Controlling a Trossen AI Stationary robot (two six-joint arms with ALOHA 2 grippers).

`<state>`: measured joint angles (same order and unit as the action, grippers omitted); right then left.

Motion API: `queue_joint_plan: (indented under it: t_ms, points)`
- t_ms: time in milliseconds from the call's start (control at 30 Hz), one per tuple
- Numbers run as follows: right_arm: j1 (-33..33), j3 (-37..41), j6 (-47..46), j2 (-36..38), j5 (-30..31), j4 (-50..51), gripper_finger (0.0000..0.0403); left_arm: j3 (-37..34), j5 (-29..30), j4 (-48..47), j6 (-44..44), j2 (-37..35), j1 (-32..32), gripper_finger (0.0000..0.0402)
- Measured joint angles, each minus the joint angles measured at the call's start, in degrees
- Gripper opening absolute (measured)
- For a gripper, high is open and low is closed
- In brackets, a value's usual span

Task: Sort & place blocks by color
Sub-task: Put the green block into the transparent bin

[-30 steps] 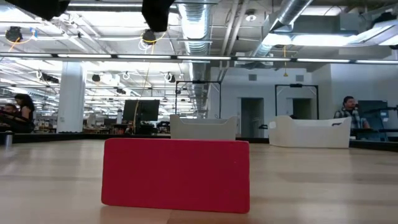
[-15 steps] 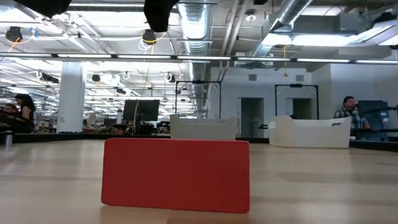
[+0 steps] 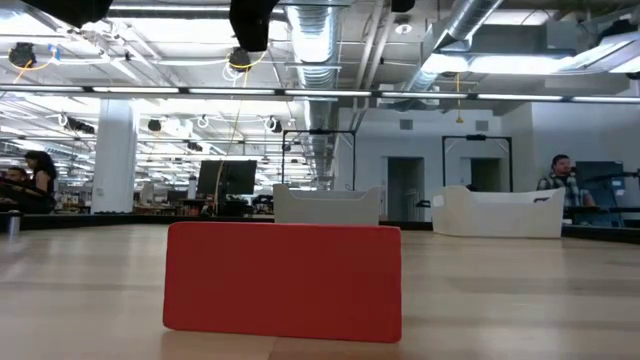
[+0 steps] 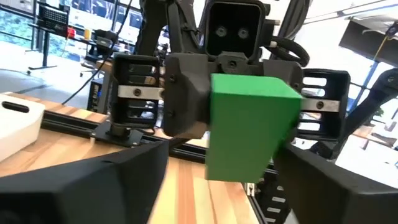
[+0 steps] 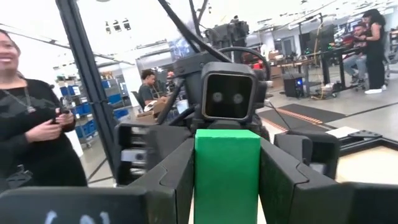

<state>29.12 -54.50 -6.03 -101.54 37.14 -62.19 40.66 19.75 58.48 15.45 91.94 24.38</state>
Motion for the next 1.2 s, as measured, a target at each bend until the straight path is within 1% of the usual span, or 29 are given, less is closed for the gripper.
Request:
queue_joint_plan:
  t_ms: [67, 200, 233, 333, 500, 633, 767, 867, 967, 1033, 1100, 1200]
  points:
    - [0.0, 0.0, 0.0, 0.0, 0.2, 0.0, 0.0150, 0.0, -0.2, 0.0, -0.6, 0.0, 0.0, 0.0232]
    - [-0.1, 0.0, -3.2, 0.0, 0.3, 0.6, 0.0156, 0.0, -1.1, -0.1, -2.0, 0.0, 0.0, 0.0111]
    - [-0.1, 0.0, -3.7, 0.0, 0.2, 0.7, 0.0163, 0.0, -1.4, -0.1, -1.9, 0.0, 0.0, 0.0089]
    - [0.1, 0.0, -4.1, 0.0, 0.7, 1.6, 0.0198, 0.0, -0.4, -0.2, 0.2, 0.1, -0.1, 0.0090]
    - [0.6, 0.0, -3.4, 0.2, 0.6, 2.2, 0.0266, 0.0, 0.3, -1.4, 0.0, 0.1, -0.2, 0.0090]
    - [2.4, 0.0, -1.5, 4.4, 2.5, 7.5, 0.0302, 0.1, 0.6, -2.5, 0.1, -0.1, -0.2, 0.0090]
    - [5.9, -0.1, -0.1, 10.9, 3.8, 15.9, 0.0316, 0.0, 2.8, -7.1, 0.8, -1.0, 0.2, 0.0090]
    - [9.4, -0.1, -0.1, 14.6, 6.7, 21.8, 0.0317, 0.0, 5.5, -15.6, 2.6, -4.5, 1.3, 0.0090]
    - [13.2, 0.0, -0.1, 16.8, 12.1, 26.0, 0.0314, 0.0, 7.5, -30.0, 8.3, -10.3, 2.9, 0.0090]
    - [15.7, 0.0, -0.1, 17.2, 15.3, 28.3, 0.0312, 1.1, 8.1, -41.7, 13.4, -14.9, 4.8, 0.0090]
    - [17.7, 0.0, 0.1, 16.9, 18.4, 29.3, 0.0312, 3.5, 8.7, -54.5, 18.1, -18.3, 8.0, 0.0090]
    - [19.1, 0.0, 0.1, 15.7, 22.1, 29.5, 0.0311, 8.0, 8.9, -73.5, 26.2, -20.1, 14.0, 0.0090]
